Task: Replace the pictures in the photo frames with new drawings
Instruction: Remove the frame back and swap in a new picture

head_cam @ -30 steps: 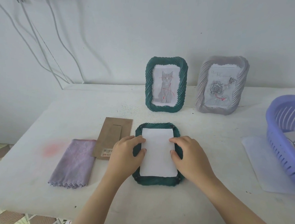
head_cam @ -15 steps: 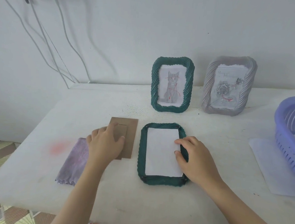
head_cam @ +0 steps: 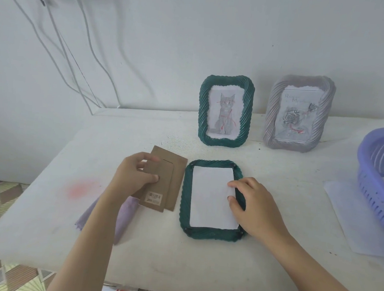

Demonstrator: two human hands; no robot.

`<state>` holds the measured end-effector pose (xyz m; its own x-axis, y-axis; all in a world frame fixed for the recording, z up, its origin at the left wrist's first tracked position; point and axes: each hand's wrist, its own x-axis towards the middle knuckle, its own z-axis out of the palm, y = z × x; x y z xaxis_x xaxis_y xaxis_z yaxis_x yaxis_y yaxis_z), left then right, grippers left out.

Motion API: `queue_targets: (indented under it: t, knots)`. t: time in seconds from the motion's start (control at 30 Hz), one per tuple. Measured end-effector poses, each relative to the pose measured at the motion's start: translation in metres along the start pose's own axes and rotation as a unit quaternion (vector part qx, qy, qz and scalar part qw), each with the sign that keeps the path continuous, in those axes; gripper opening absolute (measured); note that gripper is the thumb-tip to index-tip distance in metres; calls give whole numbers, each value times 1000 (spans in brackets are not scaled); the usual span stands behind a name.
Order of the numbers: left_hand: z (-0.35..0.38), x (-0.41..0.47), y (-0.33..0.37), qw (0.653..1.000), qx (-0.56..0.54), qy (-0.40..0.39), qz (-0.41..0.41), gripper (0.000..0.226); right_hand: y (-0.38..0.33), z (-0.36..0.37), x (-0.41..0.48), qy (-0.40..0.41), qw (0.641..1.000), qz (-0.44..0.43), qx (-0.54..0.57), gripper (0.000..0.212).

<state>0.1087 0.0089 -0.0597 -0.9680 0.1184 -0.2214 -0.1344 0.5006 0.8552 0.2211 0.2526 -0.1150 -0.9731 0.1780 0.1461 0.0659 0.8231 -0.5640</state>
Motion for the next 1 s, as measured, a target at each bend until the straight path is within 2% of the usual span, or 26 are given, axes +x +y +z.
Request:
queue_targets:
  t: [0.13, 0.33, 0.43, 0.5, 0.57, 0.7, 0.83, 1.0]
  knots:
    - [-7, -3, 6, 999, -47, -11, -5, 33, 0, 0, 0, 1, 1000, 3, 2, 30]
    - [-8, -12, 17, 986, -167, 9, 11, 39, 1, -1, -1, 0, 1000, 0, 10, 29]
    - [9, -20, 21, 973, -232, -11, 15, 37, 2, -3, -1, 30, 999, -11, 0, 27]
    - [24, -26, 22, 968, -251, -30, 13, 37, 1, -5, -3, 67, 997, -13, 37, 27]
    - [40, -29, 20, 966, -255, -45, 8, 37, -4, -9, -5, 87, 987, 2, 137, 29]
    - [67, -35, 17, 965, -254, -70, -11, 34, -12, -14, -3, 73, 949, 53, 300, 30]
    - [80, -38, 14, 970, -230, -73, -9, 34, -8, -16, 0, 58, 942, 76, 320, 31]
    - [86, -40, 6, 989, -140, -52, -5, 34, -2, -13, -1, 44, 947, 91, 306, 26]
